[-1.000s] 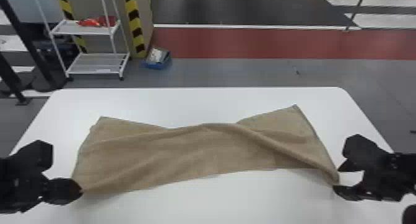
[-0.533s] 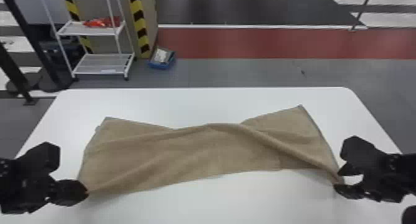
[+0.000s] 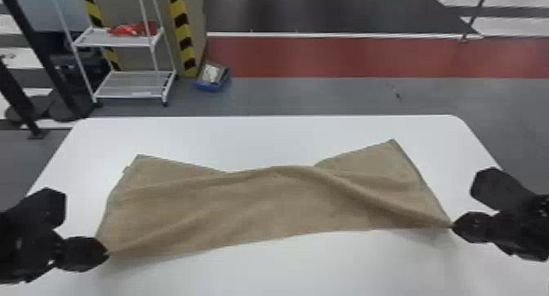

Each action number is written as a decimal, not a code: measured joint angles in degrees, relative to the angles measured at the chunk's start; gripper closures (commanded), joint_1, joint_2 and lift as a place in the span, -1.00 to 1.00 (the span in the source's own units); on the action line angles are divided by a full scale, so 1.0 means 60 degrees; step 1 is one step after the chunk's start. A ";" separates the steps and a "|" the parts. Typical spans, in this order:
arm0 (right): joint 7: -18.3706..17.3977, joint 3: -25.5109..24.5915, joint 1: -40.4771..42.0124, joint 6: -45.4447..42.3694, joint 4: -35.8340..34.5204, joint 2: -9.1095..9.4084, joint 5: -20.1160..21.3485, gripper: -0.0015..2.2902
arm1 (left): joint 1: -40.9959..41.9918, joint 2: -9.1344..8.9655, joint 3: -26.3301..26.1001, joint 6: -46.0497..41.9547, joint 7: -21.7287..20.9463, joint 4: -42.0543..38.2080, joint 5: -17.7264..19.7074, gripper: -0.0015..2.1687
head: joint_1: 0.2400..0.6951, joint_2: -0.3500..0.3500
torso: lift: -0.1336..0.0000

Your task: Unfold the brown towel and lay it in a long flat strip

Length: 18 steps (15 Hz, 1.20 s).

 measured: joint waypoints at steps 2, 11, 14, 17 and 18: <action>0.0000 -0.0496 -0.0031 -0.0076 -0.0207 -0.0058 -0.0438 0.15 | -0.0016 0.0051 0.0292 -0.0177 0.0000 -0.0016 0.0190 0.08 | 1.00 -0.06 | -0.74; -0.0003 -0.2723 -0.0620 0.0123 -0.0906 -0.0362 -0.2827 0.15 | -0.0031 0.0359 0.2005 -0.0534 0.0000 -0.0738 0.0934 0.08 | 1.00 -0.07 | -0.74; 0.0000 -0.2944 -0.0611 0.0156 -0.0970 -0.0362 -0.3131 0.15 | 0.0168 0.0401 0.2394 -0.0712 0.0000 -0.1026 0.1106 0.08 | 1.00 -0.04 | -0.74; 0.0000 -0.2560 -0.0479 0.0146 -0.1086 -0.0225 -0.3117 -0.62 | 0.0429 0.0363 0.2332 -0.0878 0.0000 -0.1147 0.1117 0.08 | 1.00 0.00 | -0.74; 0.0000 -0.2249 -0.0359 0.0142 -0.1334 -0.0030 -0.3264 -0.93 | 0.0483 0.0311 0.2221 -0.1033 0.0000 -0.1147 0.1104 0.08 | 1.00 0.05 | -0.74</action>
